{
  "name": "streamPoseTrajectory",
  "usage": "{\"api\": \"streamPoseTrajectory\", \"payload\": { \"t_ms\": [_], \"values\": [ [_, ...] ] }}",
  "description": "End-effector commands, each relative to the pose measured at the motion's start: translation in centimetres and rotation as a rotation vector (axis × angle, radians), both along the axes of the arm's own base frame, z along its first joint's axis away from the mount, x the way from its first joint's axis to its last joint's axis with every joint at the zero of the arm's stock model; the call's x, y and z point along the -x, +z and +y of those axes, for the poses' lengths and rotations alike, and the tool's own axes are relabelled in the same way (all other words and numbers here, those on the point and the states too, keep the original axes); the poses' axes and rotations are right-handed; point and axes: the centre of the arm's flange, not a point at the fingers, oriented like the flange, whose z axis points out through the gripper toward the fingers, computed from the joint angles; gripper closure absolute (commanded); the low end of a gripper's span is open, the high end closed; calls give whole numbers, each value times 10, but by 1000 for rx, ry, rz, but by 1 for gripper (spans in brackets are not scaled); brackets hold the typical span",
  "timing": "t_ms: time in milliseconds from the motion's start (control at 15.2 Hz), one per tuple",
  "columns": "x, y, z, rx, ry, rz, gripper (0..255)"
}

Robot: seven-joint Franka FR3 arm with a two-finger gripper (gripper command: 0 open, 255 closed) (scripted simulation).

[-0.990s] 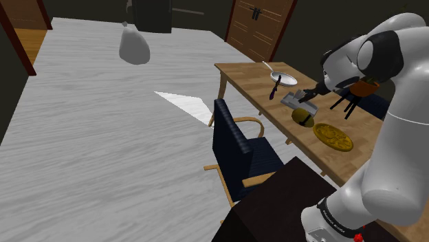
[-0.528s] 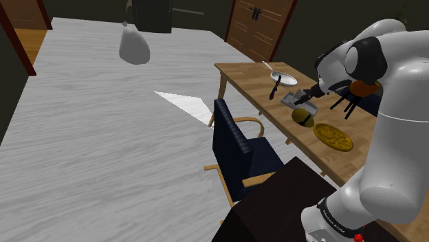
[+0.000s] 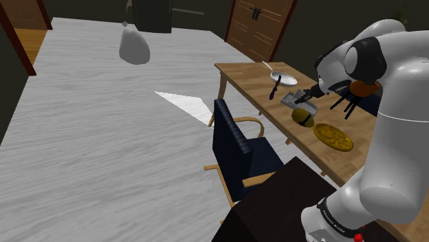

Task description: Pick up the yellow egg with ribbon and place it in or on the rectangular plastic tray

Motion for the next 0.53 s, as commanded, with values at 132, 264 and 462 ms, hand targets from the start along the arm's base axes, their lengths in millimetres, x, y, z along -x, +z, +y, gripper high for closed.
{"api": "streamPoseTrajectory", "payload": {
  "t_ms": [132, 264, 462],
  "values": [
    [0, 0, 0, 0, 0, 0, 255],
    [0, 0, 0, 0, 0, 0, 255],
    [0, 0, 0, 0, 0, 0, 0]
  ]
}}
